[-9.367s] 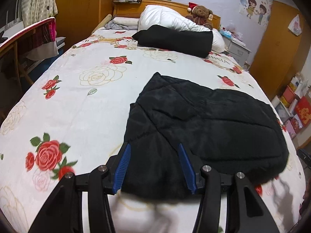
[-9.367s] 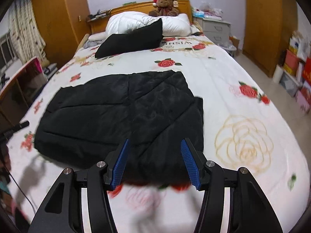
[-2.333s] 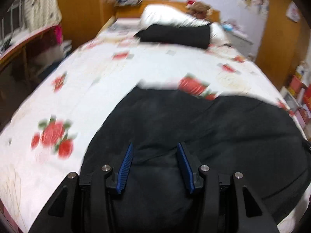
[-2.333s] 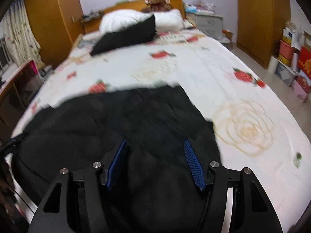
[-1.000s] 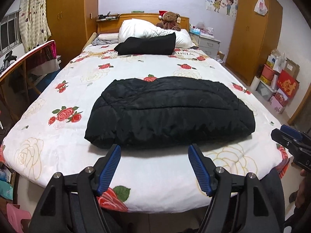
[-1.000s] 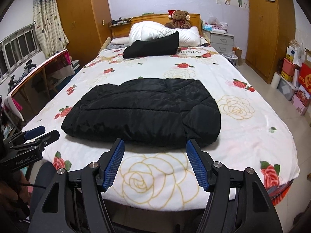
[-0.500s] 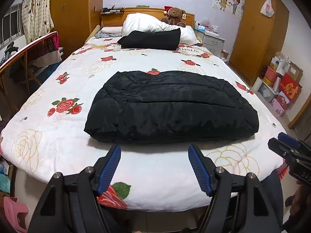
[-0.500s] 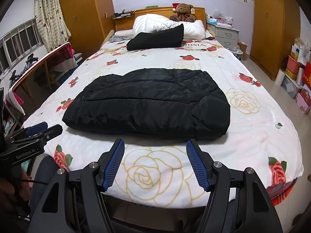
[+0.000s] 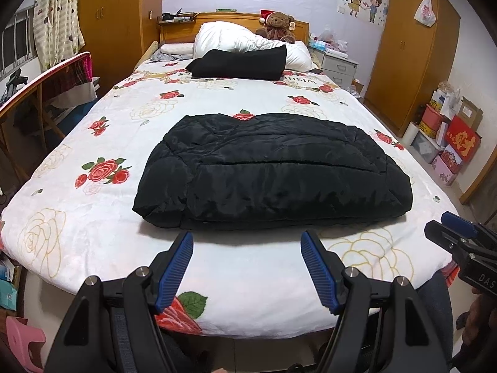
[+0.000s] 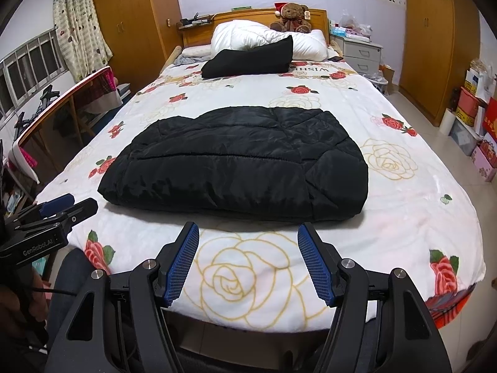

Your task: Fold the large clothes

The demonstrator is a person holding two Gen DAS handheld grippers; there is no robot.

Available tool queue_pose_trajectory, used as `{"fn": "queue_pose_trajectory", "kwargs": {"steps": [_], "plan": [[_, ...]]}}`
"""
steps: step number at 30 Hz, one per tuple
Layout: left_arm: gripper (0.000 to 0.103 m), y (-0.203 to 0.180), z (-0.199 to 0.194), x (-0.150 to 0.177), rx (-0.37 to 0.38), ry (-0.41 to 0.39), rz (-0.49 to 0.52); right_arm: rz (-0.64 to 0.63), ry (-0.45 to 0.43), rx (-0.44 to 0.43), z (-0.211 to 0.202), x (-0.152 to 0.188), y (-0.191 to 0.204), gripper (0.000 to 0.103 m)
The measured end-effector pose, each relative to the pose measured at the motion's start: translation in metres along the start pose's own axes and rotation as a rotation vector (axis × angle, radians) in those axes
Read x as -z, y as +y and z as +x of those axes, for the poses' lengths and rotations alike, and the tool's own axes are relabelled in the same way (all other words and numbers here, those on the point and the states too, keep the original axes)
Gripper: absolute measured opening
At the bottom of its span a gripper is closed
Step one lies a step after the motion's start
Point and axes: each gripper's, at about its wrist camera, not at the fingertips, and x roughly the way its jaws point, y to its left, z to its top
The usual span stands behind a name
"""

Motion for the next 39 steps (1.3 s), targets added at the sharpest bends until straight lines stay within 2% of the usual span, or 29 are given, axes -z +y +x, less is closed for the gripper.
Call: {"fn": "queue_pose_trajectory", "kwargs": {"steps": [13, 17, 25, 33, 39], "plan": [[0.074, -0.0035, -0.0060, 0.0006, -0.004, -0.022, 0.003, 0.002, 0.000, 0.000, -0.0001, 0.0001, 0.0000, 0.066], [0.074, -0.0049, -0.0065, 0.0010, -0.026, -0.020, 0.008, 0.001, 0.000, 0.001, 0.0002, 0.0002, -0.0011, 0.066], [0.074, 0.0006, -0.0015, 0.0021, 0.007, 0.008, -0.031, 0.000, 0.003, 0.002, 0.0003, 0.0013, -0.0009, 0.066], [0.074, 0.0013, -0.0021, 0.0025, -0.001, 0.009, -0.029, 0.002, 0.006, 0.002, 0.0009, 0.0013, -0.0015, 0.066], [0.074, 0.0012, -0.0037, 0.0005, 0.032, 0.017, -0.045, 0.001, 0.006, 0.003, 0.0009, 0.0013, -0.0014, 0.066]]}}
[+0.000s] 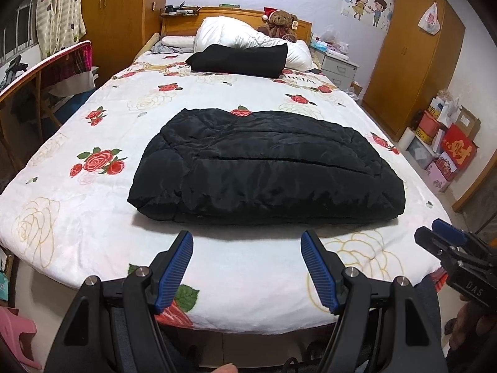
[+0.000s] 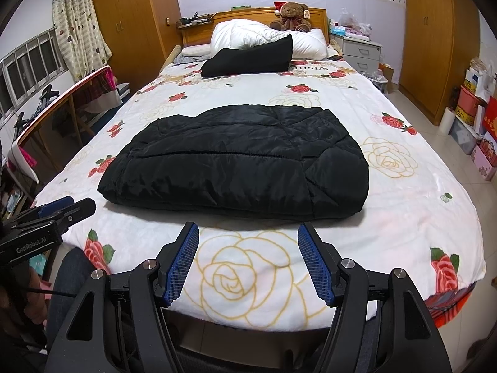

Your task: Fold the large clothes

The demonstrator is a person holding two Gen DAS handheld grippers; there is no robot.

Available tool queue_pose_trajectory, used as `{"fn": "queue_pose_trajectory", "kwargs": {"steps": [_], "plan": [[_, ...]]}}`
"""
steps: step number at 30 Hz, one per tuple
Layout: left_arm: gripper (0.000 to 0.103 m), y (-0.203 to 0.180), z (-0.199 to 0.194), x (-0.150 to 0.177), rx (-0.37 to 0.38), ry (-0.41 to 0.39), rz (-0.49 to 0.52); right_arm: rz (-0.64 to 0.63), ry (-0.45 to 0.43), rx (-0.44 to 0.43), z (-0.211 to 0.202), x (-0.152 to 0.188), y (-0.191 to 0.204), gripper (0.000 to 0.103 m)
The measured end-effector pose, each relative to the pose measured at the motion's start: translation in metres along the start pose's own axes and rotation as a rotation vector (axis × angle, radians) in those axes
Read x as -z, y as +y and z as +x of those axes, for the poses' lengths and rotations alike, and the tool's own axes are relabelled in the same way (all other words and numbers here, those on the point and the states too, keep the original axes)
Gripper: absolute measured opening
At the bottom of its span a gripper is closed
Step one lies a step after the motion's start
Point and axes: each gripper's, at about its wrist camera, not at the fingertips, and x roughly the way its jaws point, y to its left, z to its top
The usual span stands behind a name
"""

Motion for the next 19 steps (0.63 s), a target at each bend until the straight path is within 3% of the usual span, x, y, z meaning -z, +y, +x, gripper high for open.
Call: {"fn": "queue_pose_trajectory", "kwargs": {"steps": [19], "plan": [[0.074, -0.0086, 0.0003, 0.0000, -0.038, -0.019, 0.032, 0.001, -0.001, -0.001, -0.0003, -0.0014, -0.0024, 0.066]]}}
